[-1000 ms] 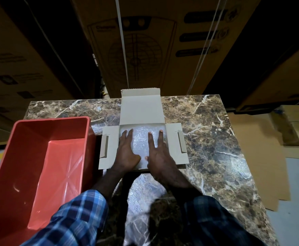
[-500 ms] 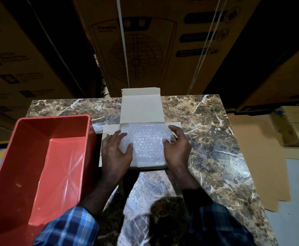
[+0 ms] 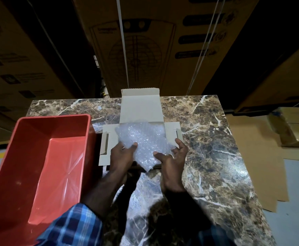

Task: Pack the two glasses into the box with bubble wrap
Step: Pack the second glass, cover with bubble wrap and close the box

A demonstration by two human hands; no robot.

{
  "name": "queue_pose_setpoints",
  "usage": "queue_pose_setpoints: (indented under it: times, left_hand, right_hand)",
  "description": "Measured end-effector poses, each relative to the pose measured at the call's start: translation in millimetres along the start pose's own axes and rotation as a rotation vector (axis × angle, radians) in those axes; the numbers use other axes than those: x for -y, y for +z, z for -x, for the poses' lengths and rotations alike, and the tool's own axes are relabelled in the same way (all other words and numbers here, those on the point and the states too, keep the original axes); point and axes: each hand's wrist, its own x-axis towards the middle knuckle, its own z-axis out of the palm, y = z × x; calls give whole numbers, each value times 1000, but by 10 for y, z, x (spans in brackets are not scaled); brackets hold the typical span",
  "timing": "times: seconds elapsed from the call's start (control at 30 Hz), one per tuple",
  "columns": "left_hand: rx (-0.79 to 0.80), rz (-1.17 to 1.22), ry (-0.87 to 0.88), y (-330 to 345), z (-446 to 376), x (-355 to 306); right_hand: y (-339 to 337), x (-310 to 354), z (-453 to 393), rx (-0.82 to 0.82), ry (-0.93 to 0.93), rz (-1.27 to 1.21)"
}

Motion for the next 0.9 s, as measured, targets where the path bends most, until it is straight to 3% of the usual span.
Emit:
queue_pose_setpoints:
  times: [0.1, 0.2, 0.33, 0.4, 0.47, 0.57, 0.63, 0.7, 0.8, 0.9]
  left_hand:
    - [127, -12, -5, -108, -55, -158]
    - [227, -22, -50, -190, -128, -324]
    - [279, -45, -67, -161, -241, -385]
    - [245, -100, -2, -99, -260, -363]
    - [108, -277, 153, -33, -294, -304]
    - [-147, -449, 389, 50, -264, -202]
    - [-132, -433, 412, 85, -199, -196]
    - [-31, -394, 329, 99, -122, -232]
    - [45, -435, 264, 82, -63, -285]
    - [-15, -537, 271, 44, -127, -281]
  right_hand:
    - [-42, 27, -59, -9, 54, -16]
    - [-87, 122, -191, 37, 72, 118]
    - [-65, 134, -197, 39, -69, 393]
    - [-27, 126, -121, -38, -209, 497]
    - [3, 80, -53, -38, -292, 554]
    - [44, 10, 4, 110, -209, 565]
    - [54, -32, 1, 220, -141, 506]
    - [65, -57, 4, 283, -140, 494]
    - [75, -137, -54, 297, -226, 577]
    - [94, -155, -104, 246, -279, 648]
